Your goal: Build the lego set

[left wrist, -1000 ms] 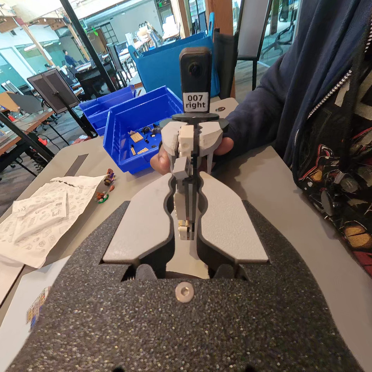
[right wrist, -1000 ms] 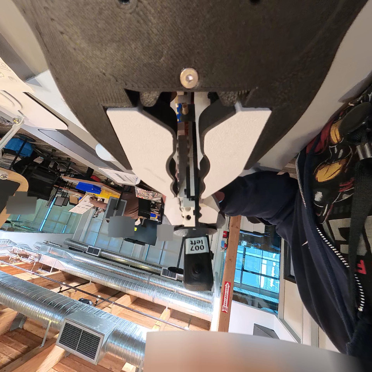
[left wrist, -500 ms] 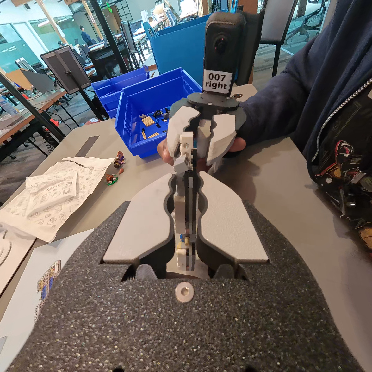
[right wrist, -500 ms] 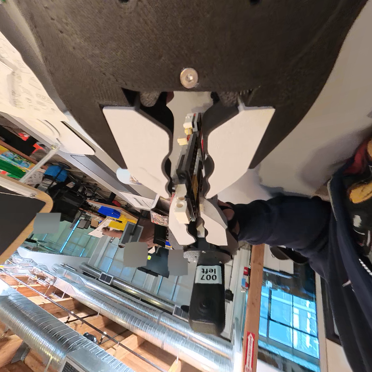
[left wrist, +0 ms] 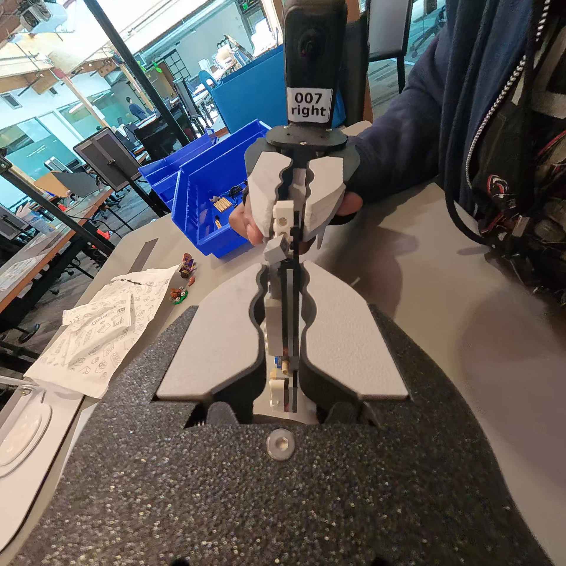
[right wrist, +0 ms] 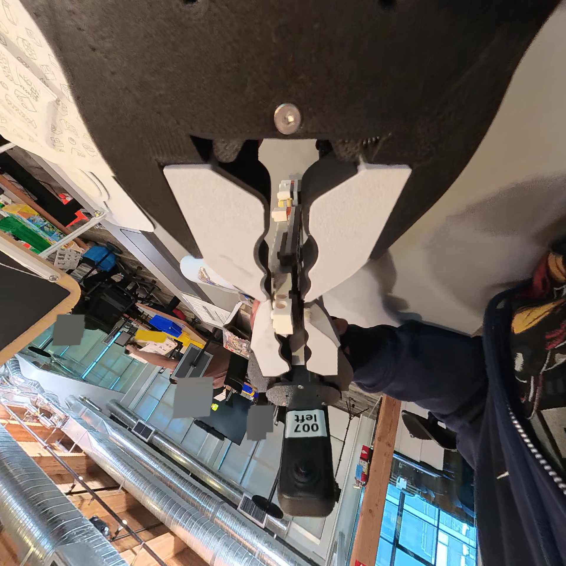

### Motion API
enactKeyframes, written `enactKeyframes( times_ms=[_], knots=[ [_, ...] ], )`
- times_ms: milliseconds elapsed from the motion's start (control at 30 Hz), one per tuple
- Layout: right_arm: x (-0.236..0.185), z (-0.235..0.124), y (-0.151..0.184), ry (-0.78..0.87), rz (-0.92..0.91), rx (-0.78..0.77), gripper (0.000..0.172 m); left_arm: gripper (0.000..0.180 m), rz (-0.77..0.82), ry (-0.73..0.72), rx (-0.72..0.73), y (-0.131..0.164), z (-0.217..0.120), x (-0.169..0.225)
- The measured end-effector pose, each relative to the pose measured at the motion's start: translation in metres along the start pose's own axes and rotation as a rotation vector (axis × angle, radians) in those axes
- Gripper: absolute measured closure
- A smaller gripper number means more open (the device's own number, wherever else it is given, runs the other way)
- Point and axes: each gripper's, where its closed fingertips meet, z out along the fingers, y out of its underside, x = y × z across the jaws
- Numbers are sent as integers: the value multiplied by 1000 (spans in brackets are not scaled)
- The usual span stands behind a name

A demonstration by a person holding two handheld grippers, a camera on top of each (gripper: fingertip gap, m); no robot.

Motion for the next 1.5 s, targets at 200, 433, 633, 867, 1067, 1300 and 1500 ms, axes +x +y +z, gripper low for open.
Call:
enactKeyframes(
  times_ms=[200,433,633,867,1067,1300,1500],
  knots=[
    [-2,2,2,3,-17,-13,156,161,14,1,8,2,-1,1],
    [-2,2,4,-2,-1,-7,156,162,33,-12,38,-2,-4,3],
    [-3,1,0,-8,-6,20,156,162,46,-15,84,-7,-8,6],
    [-2,1,1,10,-10,20,156,162,63,-33,97,-7,-10,6],
    [-2,2,4,16,-19,2,156,161,59,-33,76,-3,-11,6],
    [-5,3,4,13,-49,-1,157,161,55,-23,48,-1,-11,8],
    [-7,3,5,14,-71,-8,157,160,42,-13,47,0,-12,10]
  ],
)
